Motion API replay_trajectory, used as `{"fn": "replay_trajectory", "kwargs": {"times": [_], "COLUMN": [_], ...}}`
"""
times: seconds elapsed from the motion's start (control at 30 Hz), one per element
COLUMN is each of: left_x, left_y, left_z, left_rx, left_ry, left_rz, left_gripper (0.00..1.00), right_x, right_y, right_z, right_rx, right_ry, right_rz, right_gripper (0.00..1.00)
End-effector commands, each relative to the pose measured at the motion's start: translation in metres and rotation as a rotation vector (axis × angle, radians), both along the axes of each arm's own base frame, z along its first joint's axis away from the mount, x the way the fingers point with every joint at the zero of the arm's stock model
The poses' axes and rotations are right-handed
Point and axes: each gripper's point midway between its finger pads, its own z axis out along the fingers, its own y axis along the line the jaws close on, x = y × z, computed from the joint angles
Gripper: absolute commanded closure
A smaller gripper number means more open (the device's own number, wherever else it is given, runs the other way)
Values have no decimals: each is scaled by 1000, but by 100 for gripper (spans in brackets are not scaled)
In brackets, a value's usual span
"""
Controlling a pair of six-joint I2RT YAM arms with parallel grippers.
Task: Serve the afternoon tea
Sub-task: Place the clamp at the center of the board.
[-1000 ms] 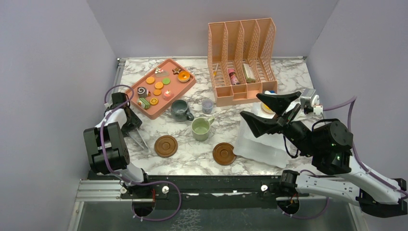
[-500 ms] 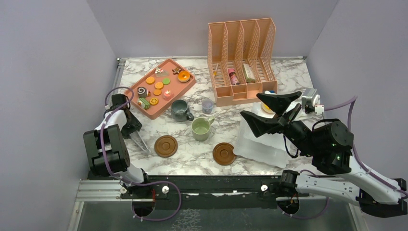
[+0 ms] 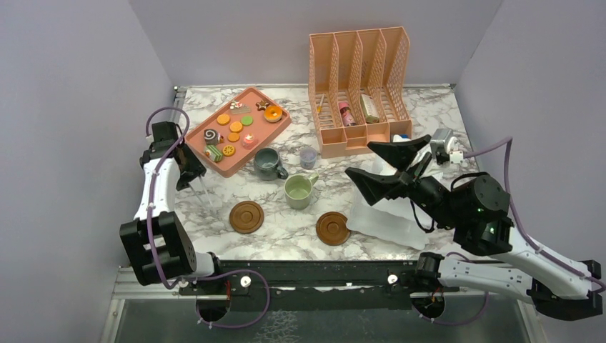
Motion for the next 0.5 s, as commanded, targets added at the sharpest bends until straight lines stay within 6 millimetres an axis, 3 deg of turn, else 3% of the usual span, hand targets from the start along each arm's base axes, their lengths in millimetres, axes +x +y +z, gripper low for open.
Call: {"fn": "replay_trajectory", "kwargs": {"times": [0.0, 0.13, 0.23, 0.47], "left_x": [0, -1, -6, -10], "left_y": [-17, -30, -22, -2], "left_z": [27, 37, 34, -6], "left_rx": [-55, -97, -51, 7], "left_ry": [-51, -76, -63, 36], "left_rz": [-95, -166, -155, -80], "left_gripper": [46, 46, 46, 48], "right_x": [-6, -5, -5, -4], "right_y": [10, 27, 42, 49], "right_z": [5, -8, -17, -9], "right_rx": [15, -51, -97, -67], "right_ry": [14, 22, 34, 50], "right_rz": [56, 88, 126, 133], "right_gripper": [10, 11, 12, 12]}}
